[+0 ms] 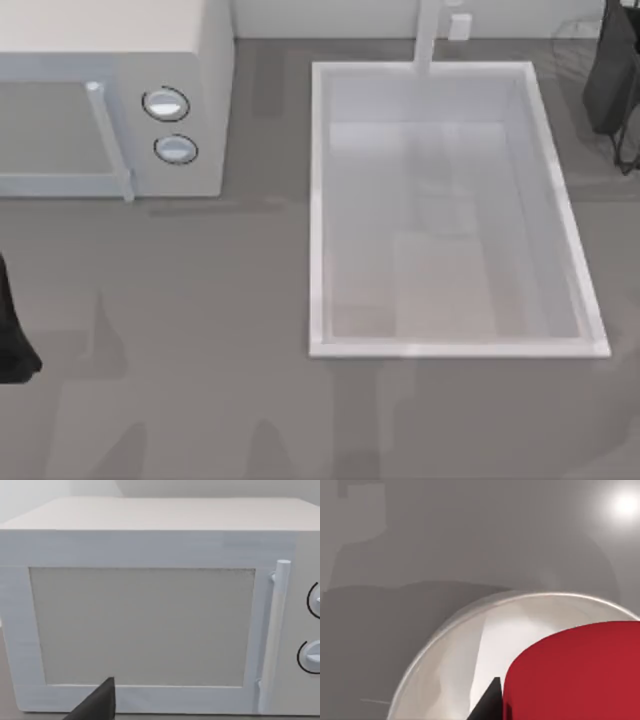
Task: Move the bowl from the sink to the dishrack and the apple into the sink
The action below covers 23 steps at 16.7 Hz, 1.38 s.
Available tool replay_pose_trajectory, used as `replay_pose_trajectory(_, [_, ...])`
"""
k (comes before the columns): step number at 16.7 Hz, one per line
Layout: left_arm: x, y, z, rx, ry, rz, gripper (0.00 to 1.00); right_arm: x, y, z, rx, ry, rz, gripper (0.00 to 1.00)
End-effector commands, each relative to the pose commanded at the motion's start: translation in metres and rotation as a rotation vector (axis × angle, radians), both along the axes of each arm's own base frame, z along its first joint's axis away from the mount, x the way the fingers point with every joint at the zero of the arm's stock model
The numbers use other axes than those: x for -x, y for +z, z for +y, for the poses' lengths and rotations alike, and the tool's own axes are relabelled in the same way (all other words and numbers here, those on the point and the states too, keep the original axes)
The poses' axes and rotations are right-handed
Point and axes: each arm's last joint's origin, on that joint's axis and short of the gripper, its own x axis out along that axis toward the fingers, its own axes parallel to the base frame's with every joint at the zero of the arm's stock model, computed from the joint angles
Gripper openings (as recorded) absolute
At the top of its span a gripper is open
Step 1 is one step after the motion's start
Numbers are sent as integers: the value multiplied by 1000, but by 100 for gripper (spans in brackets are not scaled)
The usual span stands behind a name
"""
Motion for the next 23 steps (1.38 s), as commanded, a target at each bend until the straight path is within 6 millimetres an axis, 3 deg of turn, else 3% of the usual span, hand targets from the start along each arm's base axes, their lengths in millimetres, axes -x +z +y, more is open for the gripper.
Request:
replay_pose_trajectory(5, [0,0,0,0,0,0,100,-42,-17,43,144,93,-257,0])
replay_pose_trajectory(10, [0,0,0,0,0,0,100,-67,-33,116,214,159,-650,0])
replay_pose_trajectory(13, [0,0,0,0,0,0,100,-63,-31,162,173,156,-916,0])
replay_pose_trajectory(17, [0,0,0,0,0,0,100,-41,-19,209,39,108,-1208,0])
replay_pose_trajectory(20, [0,0,0,0,0,0,100,-23,-10,229,-60,69,-1334,0])
replay_pose_trajectory(23, [0,0,0,0,0,0,100,-13,-6,236,-108,50,-1382,0])
